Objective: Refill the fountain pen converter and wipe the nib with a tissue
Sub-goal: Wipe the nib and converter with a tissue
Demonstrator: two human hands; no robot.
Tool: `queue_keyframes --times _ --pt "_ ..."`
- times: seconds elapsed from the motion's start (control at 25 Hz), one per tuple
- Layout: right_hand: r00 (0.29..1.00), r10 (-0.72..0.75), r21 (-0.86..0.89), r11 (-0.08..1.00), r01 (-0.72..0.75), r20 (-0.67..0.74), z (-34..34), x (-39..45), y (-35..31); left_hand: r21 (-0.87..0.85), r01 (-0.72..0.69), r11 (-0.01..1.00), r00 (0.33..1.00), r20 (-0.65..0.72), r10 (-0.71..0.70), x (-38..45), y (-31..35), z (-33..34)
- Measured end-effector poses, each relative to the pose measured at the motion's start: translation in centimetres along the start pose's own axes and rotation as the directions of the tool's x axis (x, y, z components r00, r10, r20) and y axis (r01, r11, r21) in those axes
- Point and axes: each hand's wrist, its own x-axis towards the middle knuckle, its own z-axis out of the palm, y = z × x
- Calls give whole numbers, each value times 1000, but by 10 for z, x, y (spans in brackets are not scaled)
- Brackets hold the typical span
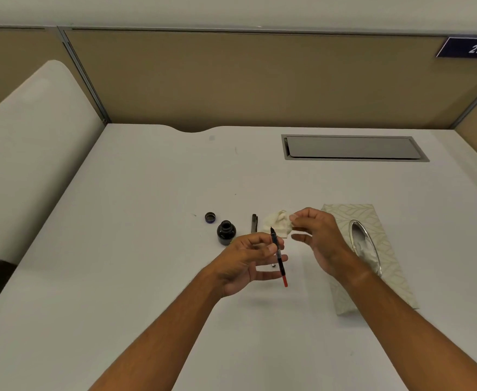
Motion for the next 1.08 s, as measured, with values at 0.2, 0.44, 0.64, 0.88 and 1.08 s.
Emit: queue_keyframes --times 0.2,0.44,0.64,0.88,1.08 --pt "999 20 -105 994 -15 40 -15 10 -20 10 8 1000 1000 -26 -8 -1 2 -3" --pt "968 137 -358 932 -55 210 -7 13 -16 59 37 998 997 61 -41 1 3 4" --pt "962 114 -426 905 2 247 3 15 -6 92 73 993 989 122 -84 1 1 7" --pt "949 81 -400 915 50 303 11 12 -1 127 107 986 978 167 -128 2 -5 7" --pt "945 92 -413 910 49 315 12 14 -1 104 83 991 985 142 -98 3 -8 3"
